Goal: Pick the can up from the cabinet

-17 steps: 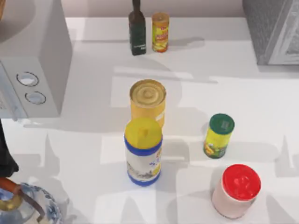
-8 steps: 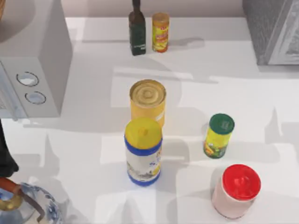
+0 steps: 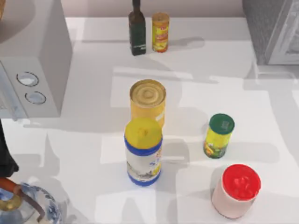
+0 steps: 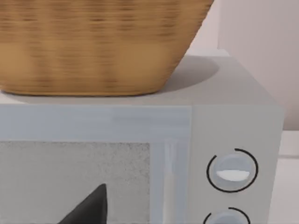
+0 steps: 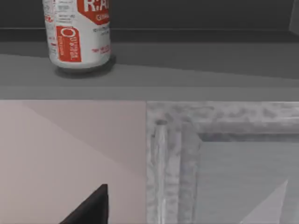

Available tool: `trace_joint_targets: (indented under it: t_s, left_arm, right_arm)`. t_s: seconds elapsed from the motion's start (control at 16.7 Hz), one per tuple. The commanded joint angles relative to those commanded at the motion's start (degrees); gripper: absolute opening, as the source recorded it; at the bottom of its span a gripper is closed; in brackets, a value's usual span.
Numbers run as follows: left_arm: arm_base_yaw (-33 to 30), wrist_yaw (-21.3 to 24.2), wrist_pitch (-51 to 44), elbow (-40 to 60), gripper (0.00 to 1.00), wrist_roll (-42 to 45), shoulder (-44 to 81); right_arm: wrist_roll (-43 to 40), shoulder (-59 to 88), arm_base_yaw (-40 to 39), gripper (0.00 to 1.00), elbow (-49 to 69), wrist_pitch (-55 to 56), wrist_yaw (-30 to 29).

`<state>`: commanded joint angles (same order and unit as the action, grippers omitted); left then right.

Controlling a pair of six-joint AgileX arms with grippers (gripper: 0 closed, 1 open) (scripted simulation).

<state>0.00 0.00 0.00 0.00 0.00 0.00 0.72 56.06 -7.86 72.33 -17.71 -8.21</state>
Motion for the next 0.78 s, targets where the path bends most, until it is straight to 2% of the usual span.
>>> trace_joint_targets:
  t_s: [0.36, 0.54, 0.78]
  left_arm:
    - [0.0, 0.0, 0.0, 0.0, 1.00, 0.0, 0.0]
    - [0.0, 0.0, 0.0, 0.0, 1.00, 0.0, 0.0]
    - [0.0, 0.0, 0.0, 0.0, 1.00, 0.0, 0.0]
  right_arm:
    - [0.1, 16.6, -2.3, 1.00, 22.9, -5.2, -2.5]
    - [0.2, 19.8, -2.7, 1.00, 27.2, -6.2, -3.0]
    - [0.2, 20.0, -2.7, 1.00, 27.5, -6.2, -3.1]
